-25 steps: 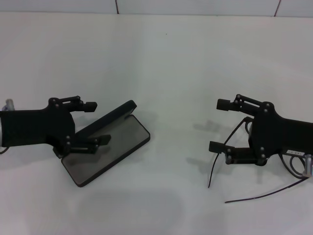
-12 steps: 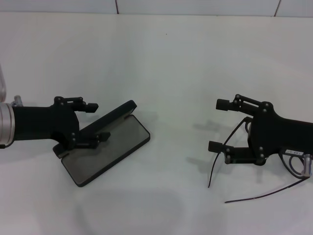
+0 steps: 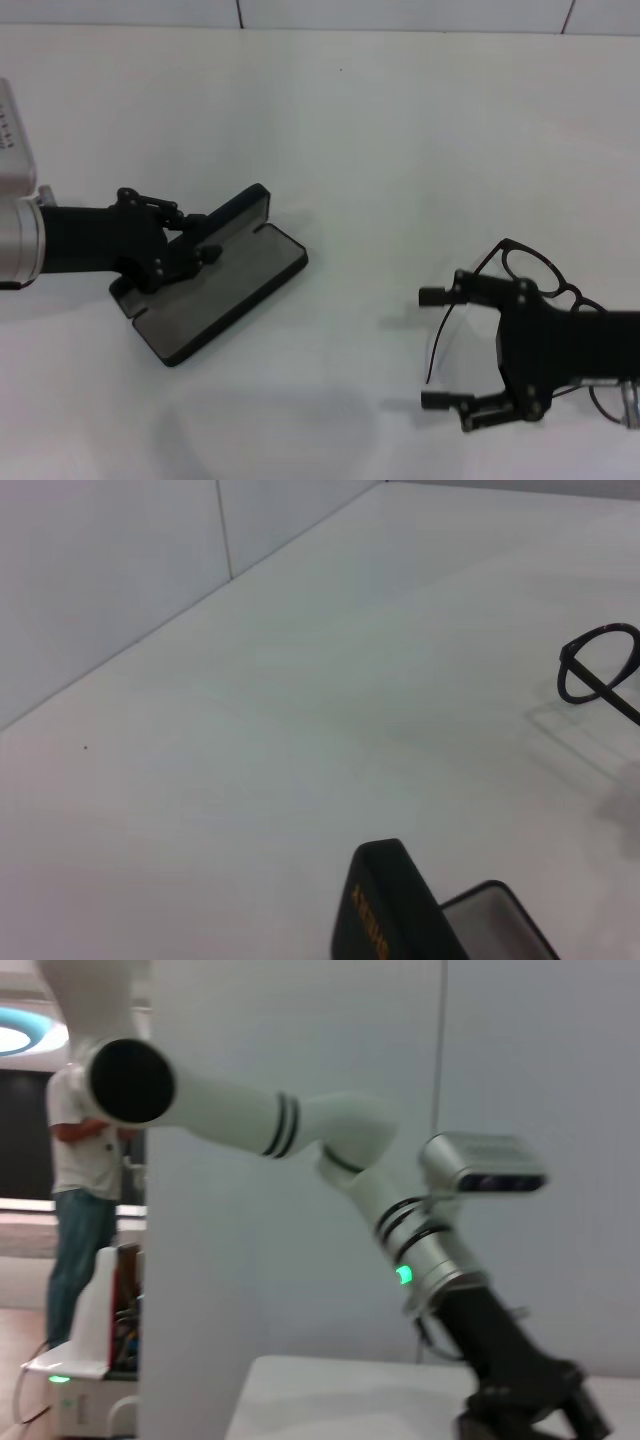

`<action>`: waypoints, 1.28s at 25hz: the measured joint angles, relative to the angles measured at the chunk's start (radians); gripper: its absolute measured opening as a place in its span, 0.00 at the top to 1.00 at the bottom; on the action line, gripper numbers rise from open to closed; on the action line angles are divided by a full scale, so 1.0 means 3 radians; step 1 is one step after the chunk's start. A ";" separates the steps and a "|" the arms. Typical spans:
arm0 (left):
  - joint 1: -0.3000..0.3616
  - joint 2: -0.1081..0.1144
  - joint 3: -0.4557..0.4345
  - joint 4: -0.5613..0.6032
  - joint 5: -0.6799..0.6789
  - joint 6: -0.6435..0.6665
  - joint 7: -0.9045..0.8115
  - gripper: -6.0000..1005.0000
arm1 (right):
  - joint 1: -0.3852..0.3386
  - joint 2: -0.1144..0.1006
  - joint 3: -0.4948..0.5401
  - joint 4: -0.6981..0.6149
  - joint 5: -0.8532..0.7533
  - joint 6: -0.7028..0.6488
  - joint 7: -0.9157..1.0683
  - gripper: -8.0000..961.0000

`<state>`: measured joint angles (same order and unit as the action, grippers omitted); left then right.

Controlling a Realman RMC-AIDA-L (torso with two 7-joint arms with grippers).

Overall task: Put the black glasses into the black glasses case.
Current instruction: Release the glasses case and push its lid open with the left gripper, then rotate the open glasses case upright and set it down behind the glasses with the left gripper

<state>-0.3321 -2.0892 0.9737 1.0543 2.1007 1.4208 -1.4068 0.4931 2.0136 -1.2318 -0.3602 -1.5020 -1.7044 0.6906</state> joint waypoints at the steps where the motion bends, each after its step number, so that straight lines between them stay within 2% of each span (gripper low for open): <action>1: -0.0016 0.0000 0.0010 0.0005 0.0007 0.0000 -0.0007 0.56 | -0.0009 -0.0002 -0.0035 0.0000 -0.0003 -0.0002 -0.0006 0.08; 6: -0.0218 -0.0001 0.0027 0.0033 -0.0042 0.0006 -0.0087 0.67 | -0.0097 0.0023 -0.0095 0.0016 -0.0100 -0.0004 -0.0159 0.08; 11: -0.0483 0.0000 0.0050 0.0029 -0.0093 -0.0009 -0.0098 0.73 | -0.0144 0.0027 -0.0100 0.0025 -0.0100 -0.0005 -0.0277 0.08; 16: -0.0744 -0.0002 0.0282 -0.0006 -0.0094 -0.0278 -0.0032 0.79 | -0.0153 0.0028 -0.0102 0.0016 -0.0092 -0.0005 -0.0371 0.08; 21: -0.1083 -0.0001 0.0639 -0.0273 -0.0101 -0.0806 0.0166 0.78 | -0.0146 0.0027 -0.0088 0.0018 -0.0091 0.0024 -0.0400 0.08; 27: -0.1666 0.0023 0.0634 -0.0909 -0.0094 -0.0983 0.0181 0.77 | -0.0133 0.0015 -0.0088 0.0028 -0.0109 0.0100 -0.0395 0.08; 29: -0.1754 0.0023 0.0648 -0.1012 -0.0059 -0.1040 0.0169 0.76 | -0.0149 0.0009 -0.0087 0.0029 -0.0110 0.0113 -0.0396 0.08; 32: -0.1772 0.0004 0.0681 -0.1032 0.0013 -0.1121 0.0154 0.75 | -0.0166 0.0001 -0.0081 0.0030 -0.0111 0.0125 -0.0400 0.08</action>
<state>-0.8637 -2.0880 1.1781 0.7445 2.1046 1.0845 -1.3607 0.4433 2.0139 -1.2562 -0.3512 -1.5353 -1.6671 0.5705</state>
